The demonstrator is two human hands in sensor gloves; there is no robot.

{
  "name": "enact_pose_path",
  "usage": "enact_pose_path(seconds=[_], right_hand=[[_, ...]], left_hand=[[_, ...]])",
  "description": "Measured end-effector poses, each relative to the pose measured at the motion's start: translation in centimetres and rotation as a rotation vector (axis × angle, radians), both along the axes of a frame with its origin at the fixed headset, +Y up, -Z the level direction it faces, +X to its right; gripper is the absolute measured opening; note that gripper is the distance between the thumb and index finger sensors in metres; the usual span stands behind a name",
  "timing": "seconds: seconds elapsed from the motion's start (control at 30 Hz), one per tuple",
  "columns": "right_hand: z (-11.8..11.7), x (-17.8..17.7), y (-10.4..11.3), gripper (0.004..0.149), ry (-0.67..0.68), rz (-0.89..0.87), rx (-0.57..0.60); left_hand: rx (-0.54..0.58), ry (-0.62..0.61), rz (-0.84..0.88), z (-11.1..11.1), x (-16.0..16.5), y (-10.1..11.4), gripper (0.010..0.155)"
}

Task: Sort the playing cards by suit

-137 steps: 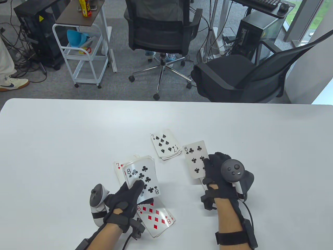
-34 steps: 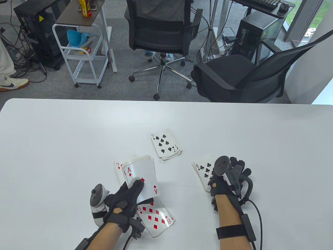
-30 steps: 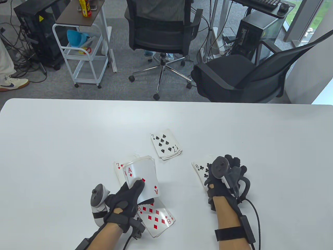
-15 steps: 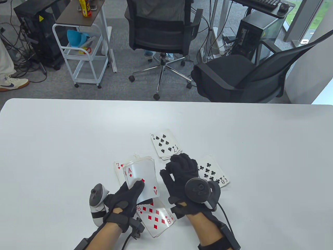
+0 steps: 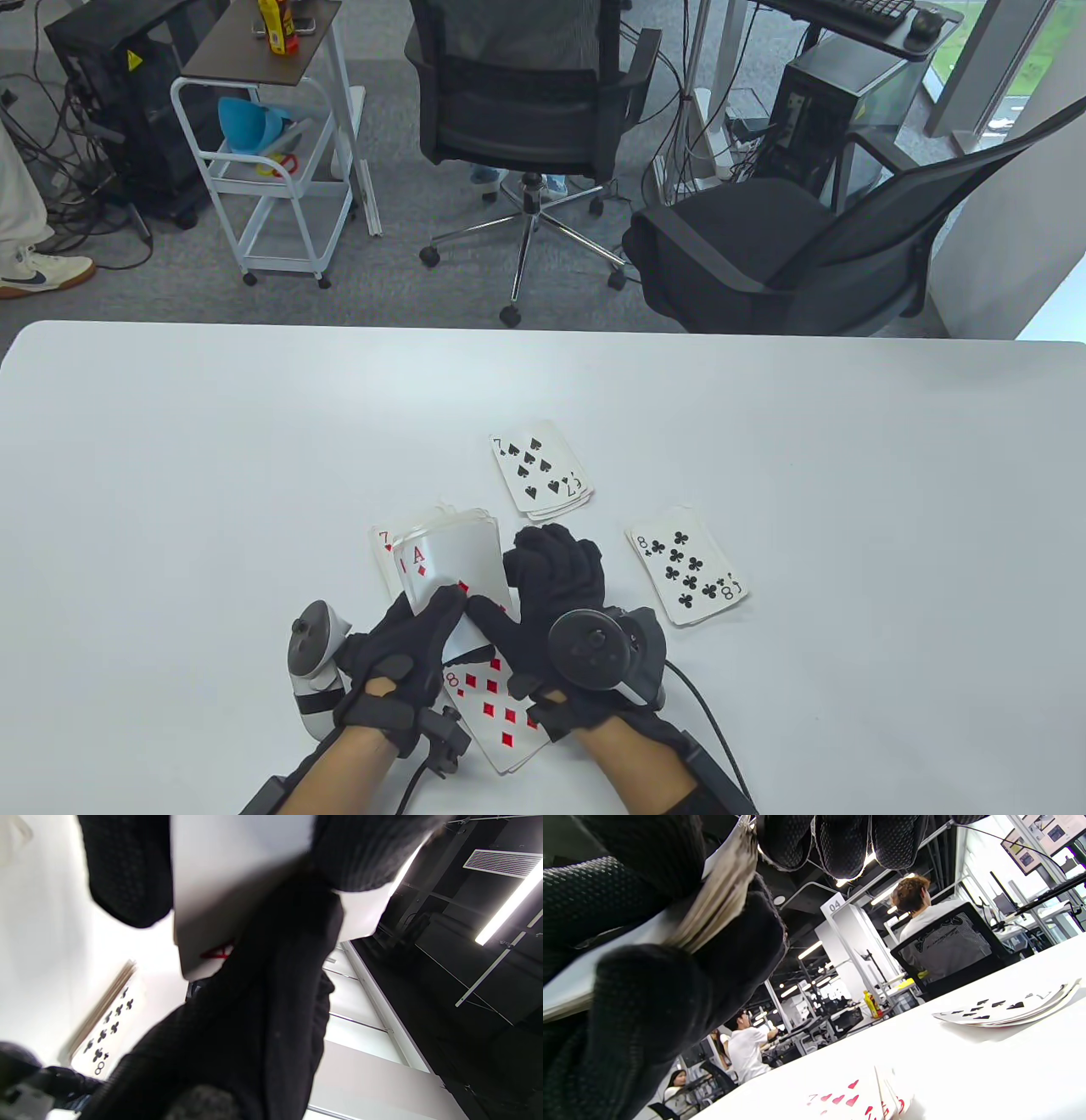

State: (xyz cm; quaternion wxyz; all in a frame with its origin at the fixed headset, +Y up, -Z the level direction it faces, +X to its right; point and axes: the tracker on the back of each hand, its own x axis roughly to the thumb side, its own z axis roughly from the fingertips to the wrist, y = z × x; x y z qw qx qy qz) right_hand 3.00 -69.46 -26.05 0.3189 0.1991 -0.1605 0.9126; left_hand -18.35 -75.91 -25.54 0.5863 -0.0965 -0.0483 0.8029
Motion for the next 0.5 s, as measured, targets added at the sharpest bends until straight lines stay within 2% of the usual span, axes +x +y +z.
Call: enact_pose_path(seconds=[0.23,0.5], right_hand=[[0.04,0.31,0.19,0.054,0.015,-0.099,0.014],[0.0,0.52,0.25,0.044,0.001,-0.117,0.033]], left_hand=[[-0.011,-0.035,0.04,-0.07,0.31,-0.34,0.052],[-0.012,-0.029,0.033,-0.08,0.19,-0.35,0.053]])
